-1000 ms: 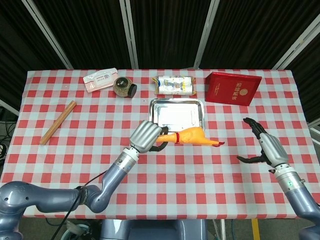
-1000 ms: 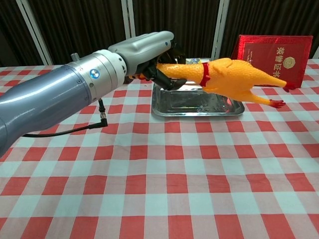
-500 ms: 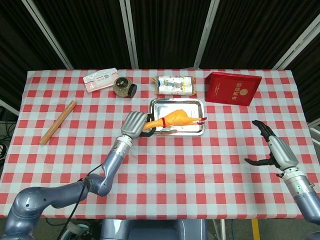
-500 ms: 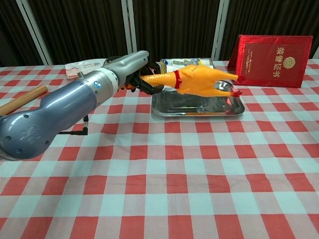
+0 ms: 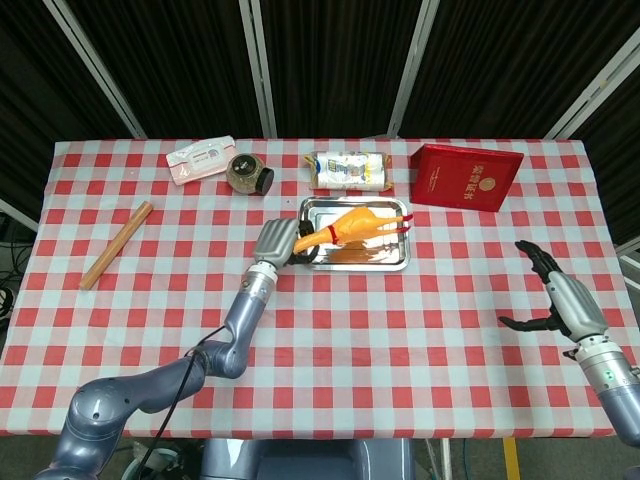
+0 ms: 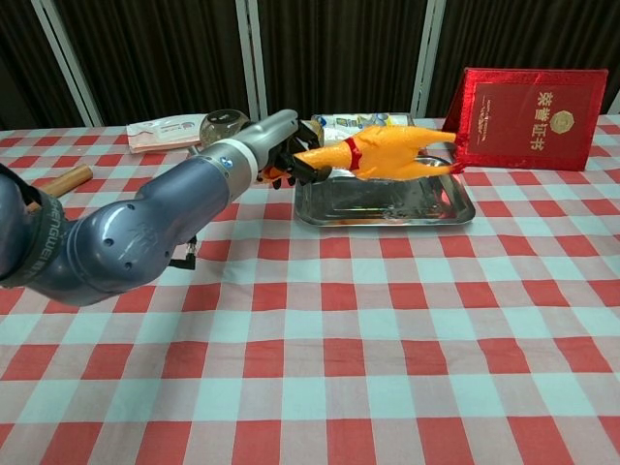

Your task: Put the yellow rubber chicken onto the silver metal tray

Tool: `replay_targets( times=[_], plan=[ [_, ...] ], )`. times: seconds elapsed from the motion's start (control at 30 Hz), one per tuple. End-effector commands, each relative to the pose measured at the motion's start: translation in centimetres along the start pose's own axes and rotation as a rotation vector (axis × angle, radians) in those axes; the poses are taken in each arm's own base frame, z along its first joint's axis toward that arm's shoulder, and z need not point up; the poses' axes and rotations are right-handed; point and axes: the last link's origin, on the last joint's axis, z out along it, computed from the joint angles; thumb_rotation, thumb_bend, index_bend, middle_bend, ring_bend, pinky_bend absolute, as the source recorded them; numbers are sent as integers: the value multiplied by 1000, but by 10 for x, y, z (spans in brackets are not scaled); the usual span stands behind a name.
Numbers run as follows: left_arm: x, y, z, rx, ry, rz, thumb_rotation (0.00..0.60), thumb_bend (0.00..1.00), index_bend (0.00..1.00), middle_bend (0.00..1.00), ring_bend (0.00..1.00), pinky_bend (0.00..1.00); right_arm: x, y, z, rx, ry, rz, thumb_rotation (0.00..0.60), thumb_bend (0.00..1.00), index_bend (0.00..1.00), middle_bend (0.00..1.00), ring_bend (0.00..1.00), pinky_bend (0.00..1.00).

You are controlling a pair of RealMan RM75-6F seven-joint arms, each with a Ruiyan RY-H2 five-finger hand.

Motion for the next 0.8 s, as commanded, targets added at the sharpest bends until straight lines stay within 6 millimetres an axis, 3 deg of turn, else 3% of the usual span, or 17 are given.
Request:
replay_targets(
  times=[0.03, 0.37, 0.53, 0.67, 0.8],
  plan=[
    [-3, 6, 7, 24, -6, -39, 600, 684, 576, 625, 538, 561, 2, 2, -1, -5, 4, 2, 593, 129, 0, 21, 0, 179],
    [-7, 19, 20, 33, -48, 1, 600, 520, 475, 519, 420, 437, 9, 5, -4, -13, 21, 7, 593, 129, 0, 21, 0, 179],
    [-7, 26, 25, 39, -70, 0, 600, 399, 343, 344, 253, 288, 11, 8, -6, -22, 29, 14, 592, 129, 0, 22, 0, 179],
    [-8, 26, 24, 39, -90, 11, 600, 295, 182, 152, 55, 131, 13, 10, -7, -24, 34, 18, 593, 129, 0, 22, 0, 179],
    [-5, 24, 25, 38, -117, 37, 600, 186, 44, 29, 0, 41, 14, 10, -9, -24, 38, 19, 592, 129, 0, 22, 0, 179]
  ],
)
